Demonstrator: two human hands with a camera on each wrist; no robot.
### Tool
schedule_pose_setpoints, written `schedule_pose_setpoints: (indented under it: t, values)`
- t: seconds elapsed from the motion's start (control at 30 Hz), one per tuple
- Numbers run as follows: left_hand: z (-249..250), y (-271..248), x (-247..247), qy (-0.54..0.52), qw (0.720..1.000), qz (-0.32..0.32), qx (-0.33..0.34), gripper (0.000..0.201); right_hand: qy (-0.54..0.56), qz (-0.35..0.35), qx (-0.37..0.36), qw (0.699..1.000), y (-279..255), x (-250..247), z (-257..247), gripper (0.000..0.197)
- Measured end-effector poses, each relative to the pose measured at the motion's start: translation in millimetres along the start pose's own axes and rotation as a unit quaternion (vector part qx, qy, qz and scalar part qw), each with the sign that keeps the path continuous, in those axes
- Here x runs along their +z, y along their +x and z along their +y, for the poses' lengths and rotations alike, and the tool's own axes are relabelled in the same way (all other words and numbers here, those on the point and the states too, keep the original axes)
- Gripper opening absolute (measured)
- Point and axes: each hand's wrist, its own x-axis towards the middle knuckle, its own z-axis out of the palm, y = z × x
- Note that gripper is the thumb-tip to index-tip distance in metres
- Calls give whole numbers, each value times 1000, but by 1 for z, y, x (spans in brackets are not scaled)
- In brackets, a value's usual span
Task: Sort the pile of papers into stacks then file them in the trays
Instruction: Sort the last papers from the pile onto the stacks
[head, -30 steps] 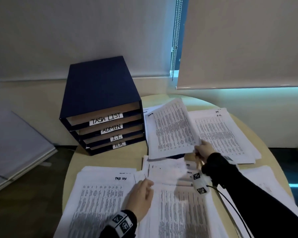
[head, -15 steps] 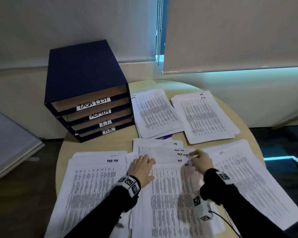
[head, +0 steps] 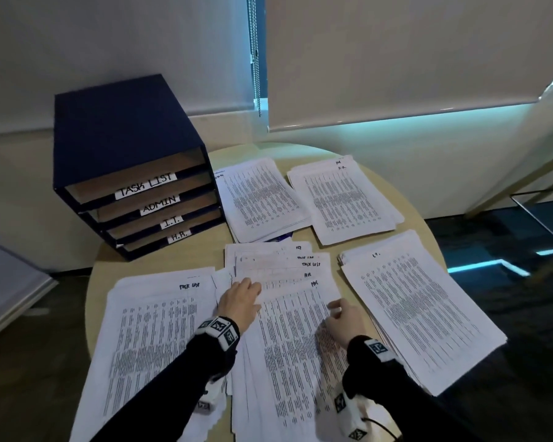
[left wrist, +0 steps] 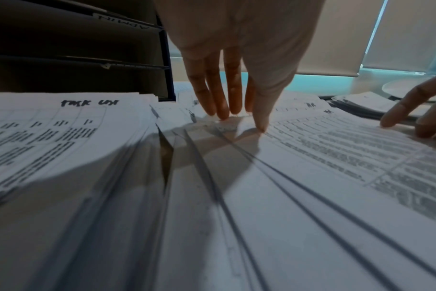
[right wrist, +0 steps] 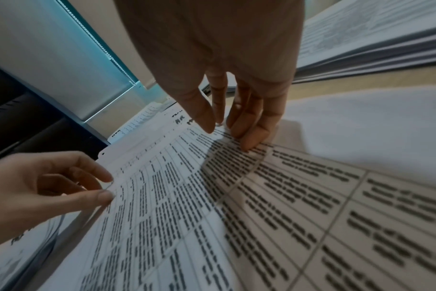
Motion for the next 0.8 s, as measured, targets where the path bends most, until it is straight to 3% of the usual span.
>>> schedule_pose_setpoints:
  t: [0.27, 0.43, 0.6, 0.7, 0.8]
  values:
    - [5, 2, -6, -25, 998, -31, -43, 24, 23, -1, 25, 999, 3, 0, -7, 30]
    - [5, 1, -12, -64, 997, -8, -49, 14, 16, -17, 20, 1000, 1, 0, -7, 30]
    - [-2, -3, -17, -64, 998, 2, -10, 7, 3, -22, 6, 1000, 1, -5, -4, 25]
    - [-4, -9, -23, -30, 999, 18, 30, 17, -19, 13, -7, 1000, 4, -9, -5, 27]
    - [-6, -17, -24, -79, 989, 95, 85, 16, -4, 46, -10, 999, 2, -16, -10, 52]
